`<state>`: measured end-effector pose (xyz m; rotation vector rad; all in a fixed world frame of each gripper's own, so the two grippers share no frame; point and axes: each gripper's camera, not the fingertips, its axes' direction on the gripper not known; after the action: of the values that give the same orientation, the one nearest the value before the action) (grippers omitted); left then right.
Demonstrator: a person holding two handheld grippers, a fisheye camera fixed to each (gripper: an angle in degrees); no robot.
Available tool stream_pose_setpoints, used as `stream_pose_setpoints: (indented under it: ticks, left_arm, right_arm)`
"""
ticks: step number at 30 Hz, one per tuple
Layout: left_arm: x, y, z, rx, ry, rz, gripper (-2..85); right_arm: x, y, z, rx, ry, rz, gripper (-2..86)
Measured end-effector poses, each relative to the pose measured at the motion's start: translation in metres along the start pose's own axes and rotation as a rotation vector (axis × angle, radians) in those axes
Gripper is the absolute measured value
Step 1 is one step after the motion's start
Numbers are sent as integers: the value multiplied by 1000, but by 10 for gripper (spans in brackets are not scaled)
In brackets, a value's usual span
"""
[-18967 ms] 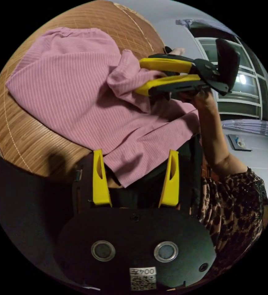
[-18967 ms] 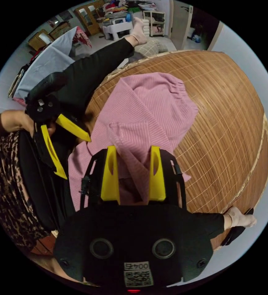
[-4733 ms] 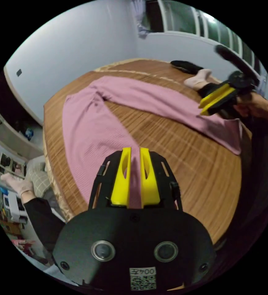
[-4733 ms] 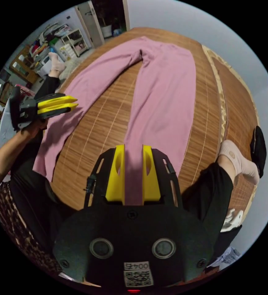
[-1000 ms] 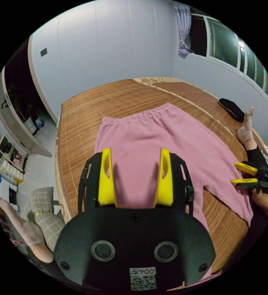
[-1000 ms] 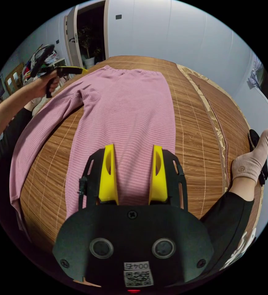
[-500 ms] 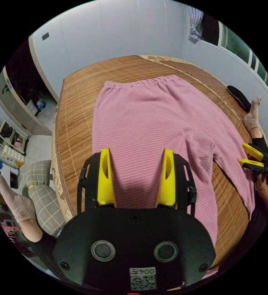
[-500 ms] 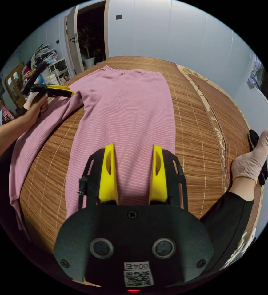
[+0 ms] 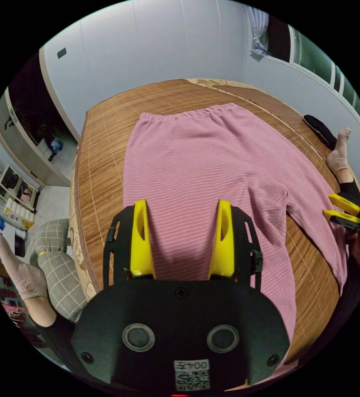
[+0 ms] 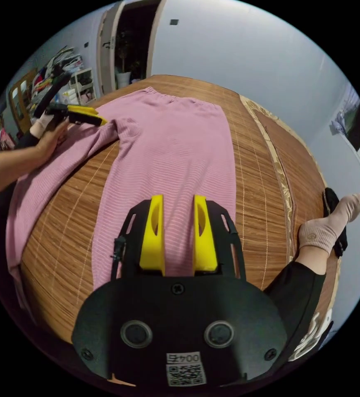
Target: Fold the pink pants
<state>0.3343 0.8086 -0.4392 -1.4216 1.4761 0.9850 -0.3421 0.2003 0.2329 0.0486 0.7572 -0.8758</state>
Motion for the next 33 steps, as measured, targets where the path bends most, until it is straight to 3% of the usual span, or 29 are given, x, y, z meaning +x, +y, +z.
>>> stream_pose_setpoints:
  ticks: [4, 16, 26, 28, 33]
  left_arm:
    - [0, 0, 0, 2, -1, 1, 226]
    - [0, 2, -1, 14, -4, 5, 225]
    - [-1, 5, -2, 20, -2, 14, 222]
    - [-2, 7, -2, 21, -1, 15, 221]
    - [-3, 9, -3, 21, -2, 19, 220]
  right_arm:
    - [28, -53, -9, 114, -60, 23, 100]
    - [76, -233, 95, 103, -98, 102, 121]
    - [105, -252, 140, -29, -93, 103, 105]
    - [107, -250, 130, -36, -134, 113, 154]
    - [94, -189, 47, 91, -217, 136, 151]
